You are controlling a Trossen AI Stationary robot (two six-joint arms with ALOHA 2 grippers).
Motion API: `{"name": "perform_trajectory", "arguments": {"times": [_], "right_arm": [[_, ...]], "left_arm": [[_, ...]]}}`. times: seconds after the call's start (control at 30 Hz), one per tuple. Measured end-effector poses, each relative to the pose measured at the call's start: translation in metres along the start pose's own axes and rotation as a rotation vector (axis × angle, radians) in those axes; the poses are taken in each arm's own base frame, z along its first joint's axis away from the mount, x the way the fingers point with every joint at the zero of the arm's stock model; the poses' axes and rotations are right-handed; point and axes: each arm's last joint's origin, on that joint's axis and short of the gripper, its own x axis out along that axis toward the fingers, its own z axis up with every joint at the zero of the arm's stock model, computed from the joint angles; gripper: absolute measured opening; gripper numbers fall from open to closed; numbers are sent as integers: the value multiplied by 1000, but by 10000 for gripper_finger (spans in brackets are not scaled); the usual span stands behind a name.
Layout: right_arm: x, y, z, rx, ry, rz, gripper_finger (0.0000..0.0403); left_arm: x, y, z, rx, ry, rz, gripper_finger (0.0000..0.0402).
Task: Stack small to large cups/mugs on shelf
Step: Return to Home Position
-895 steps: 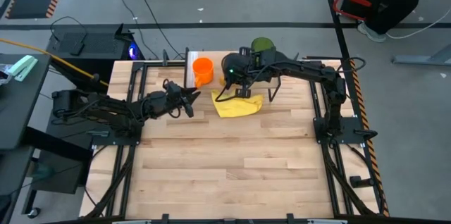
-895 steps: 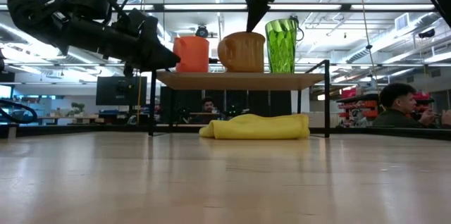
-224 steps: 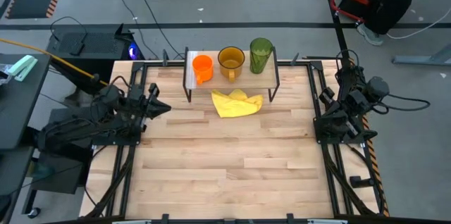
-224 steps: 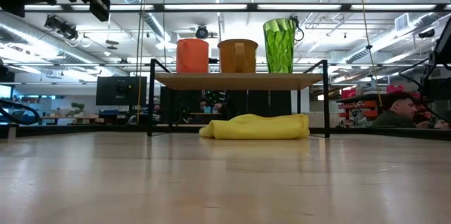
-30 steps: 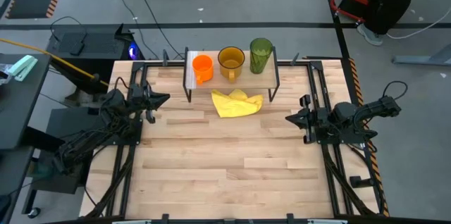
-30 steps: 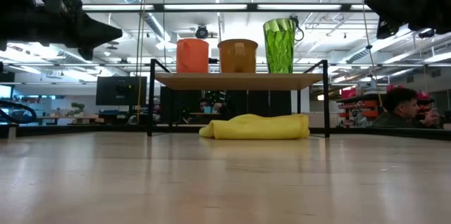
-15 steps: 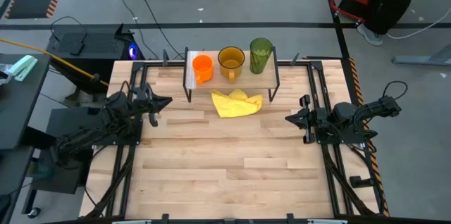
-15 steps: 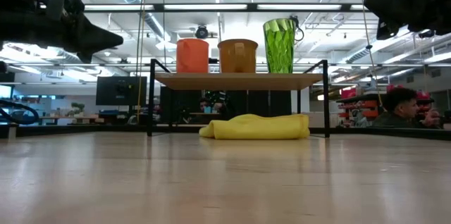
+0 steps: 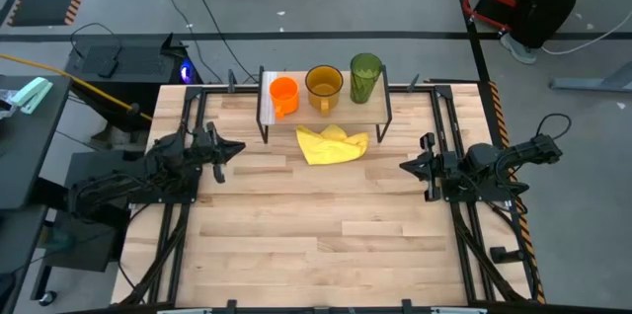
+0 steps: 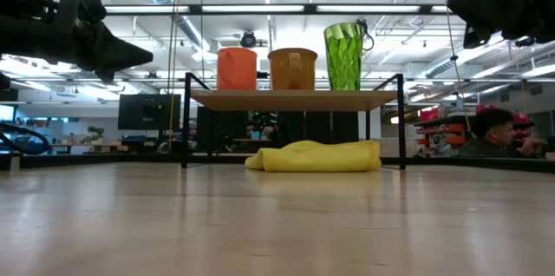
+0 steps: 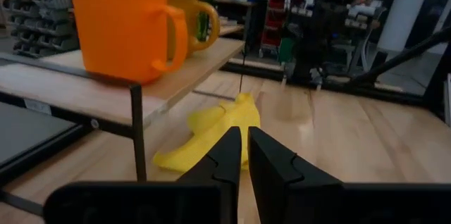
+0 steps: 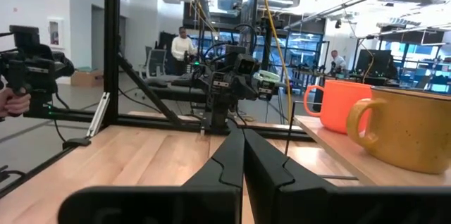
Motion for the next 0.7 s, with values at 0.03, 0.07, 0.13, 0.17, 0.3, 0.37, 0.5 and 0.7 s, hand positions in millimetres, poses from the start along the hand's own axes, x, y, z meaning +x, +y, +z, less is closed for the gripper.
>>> {"name": "perform_trajectory", "arguments": {"times": [0.03,0.07,0.13,0.17,0.3,0.37,0.5,0.7], "right_arm": [[0,0,0,0,0,0,14],[0,0,0,0,0,0,14],[0,0,0,-2,4,0,14],[0,0,-1,-7,7,1,14],[0,0,-1,-29,10,2,14],[0,0,-2,-42,17,2,14],[0,1,-6,-103,58,11,14],[0,1,-10,-122,101,21,14]], "left_arm": [[0,0,0,5,4,-2,37],[0,-1,0,8,3,-7,38],[0,-2,0,13,0,-14,40],[0,-2,-1,15,3,-15,40],[0,-2,-1,26,3,-15,37],[0,-2,-1,27,3,-15,34],[0,-2,-1,26,4,-14,30],[0,-2,-1,27,5,-15,37]]}}
